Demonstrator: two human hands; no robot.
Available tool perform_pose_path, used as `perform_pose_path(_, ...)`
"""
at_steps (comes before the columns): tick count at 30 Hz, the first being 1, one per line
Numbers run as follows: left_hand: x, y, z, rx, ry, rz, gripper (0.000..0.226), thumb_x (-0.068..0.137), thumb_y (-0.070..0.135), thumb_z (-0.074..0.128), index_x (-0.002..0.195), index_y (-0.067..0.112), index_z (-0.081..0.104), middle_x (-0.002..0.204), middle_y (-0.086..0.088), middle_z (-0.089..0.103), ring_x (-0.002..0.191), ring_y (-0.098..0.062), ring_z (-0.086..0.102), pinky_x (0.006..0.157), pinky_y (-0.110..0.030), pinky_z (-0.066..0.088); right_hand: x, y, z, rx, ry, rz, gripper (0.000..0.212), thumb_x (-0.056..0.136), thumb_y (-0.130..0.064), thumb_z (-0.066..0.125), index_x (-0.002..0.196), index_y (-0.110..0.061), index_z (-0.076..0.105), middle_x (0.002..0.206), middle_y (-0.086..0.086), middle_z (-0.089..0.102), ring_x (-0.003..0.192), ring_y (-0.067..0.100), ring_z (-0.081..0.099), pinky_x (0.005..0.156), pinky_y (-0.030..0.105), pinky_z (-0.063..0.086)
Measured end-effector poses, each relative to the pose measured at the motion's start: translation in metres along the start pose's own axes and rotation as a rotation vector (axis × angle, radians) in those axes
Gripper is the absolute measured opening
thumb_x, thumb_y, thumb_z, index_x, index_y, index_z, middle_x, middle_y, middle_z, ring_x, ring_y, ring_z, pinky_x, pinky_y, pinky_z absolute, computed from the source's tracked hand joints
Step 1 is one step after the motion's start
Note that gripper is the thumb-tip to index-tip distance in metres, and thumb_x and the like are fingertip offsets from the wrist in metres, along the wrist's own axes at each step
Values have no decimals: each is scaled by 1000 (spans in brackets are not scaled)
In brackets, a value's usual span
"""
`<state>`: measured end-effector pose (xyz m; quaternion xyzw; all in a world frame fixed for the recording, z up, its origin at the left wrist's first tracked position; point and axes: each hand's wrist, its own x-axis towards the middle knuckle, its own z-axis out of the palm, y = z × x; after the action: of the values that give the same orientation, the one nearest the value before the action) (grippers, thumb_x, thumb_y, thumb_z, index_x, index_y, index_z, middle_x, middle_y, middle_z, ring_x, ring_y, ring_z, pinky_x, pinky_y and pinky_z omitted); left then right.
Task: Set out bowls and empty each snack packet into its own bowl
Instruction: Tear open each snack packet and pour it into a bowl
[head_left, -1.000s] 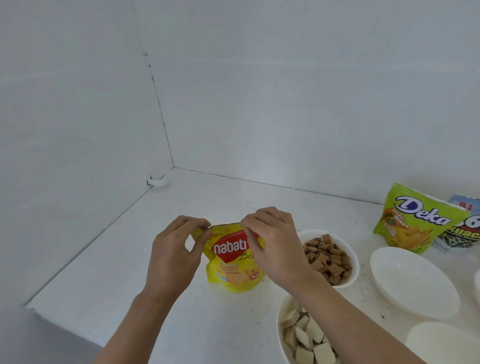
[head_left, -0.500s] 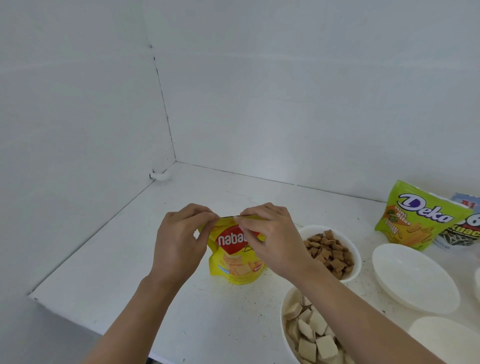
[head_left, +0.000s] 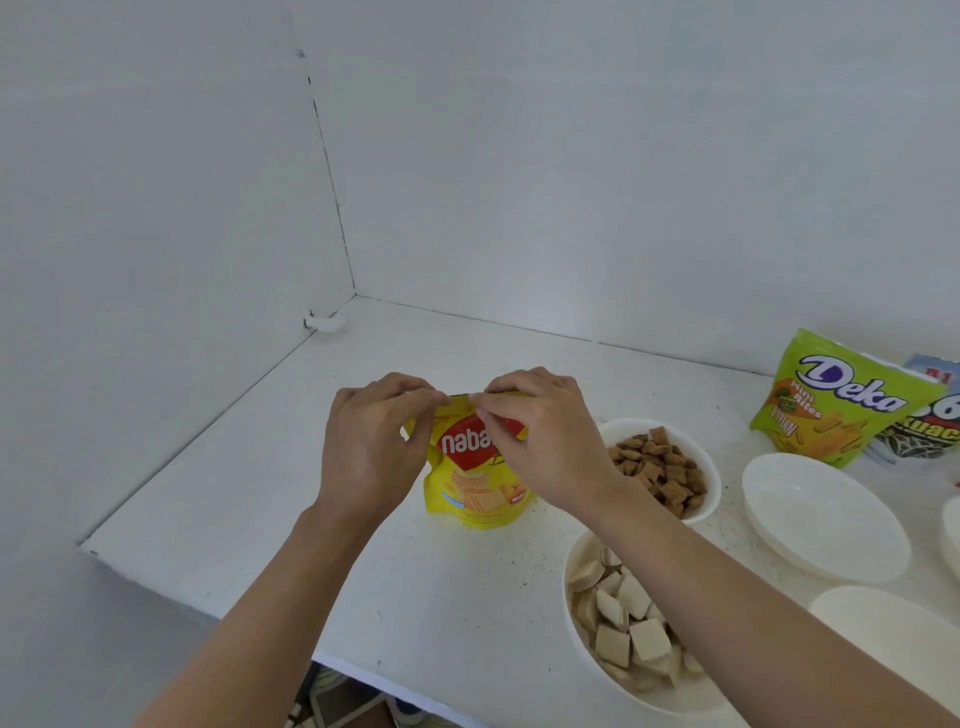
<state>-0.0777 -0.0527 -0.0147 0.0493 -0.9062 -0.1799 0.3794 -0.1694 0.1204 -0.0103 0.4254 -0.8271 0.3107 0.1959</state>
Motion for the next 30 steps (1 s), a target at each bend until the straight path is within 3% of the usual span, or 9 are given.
perform_pose_path(10,6,0,-3,16,-45,24,20,87,7,74,95,24,80,94,7,74,79,-17,69,75,-40,47,9,-11,1,-18,-91,93,11,93,-30,60,103,-27,62,98,-9,60,96,15,55,93,38,36)
perform_pose_path(19,16,5,0,20,-129,40,12,91,15,66,99,23,69,90,6,69,77,-19,66,69,-45,54,22,-15,3,-211,-140,67,6,99,-20,51,102,-20,56,92,-3,58,88,22,57,80,39,38)
perform_pose_path(22,24,7,2,18,-156,43,13,90,12,65,98,21,70,87,4,68,74,-20,65,66,-43,53,26,-12,1,-251,-136,66,9,96,-13,52,98,-20,58,88,-4,59,86,23,58,78,37,36)
perform_pose_path(26,35,12,7,25,-210,42,18,89,5,62,99,19,67,87,0,65,76,-25,63,65,-40,51,29,-10,-3,-313,-177,70,15,91,-8,56,103,-18,56,99,-2,60,95,23,56,80,37,36)
perform_pose_path(30,42,17,12,49,-280,53,18,91,8,56,103,21,61,89,-2,61,78,-27,61,69,-46,51,33,-6,-9,-356,-177,53,27,82,1,56,103,-15,56,101,0,59,100,25,54,83,38,36)
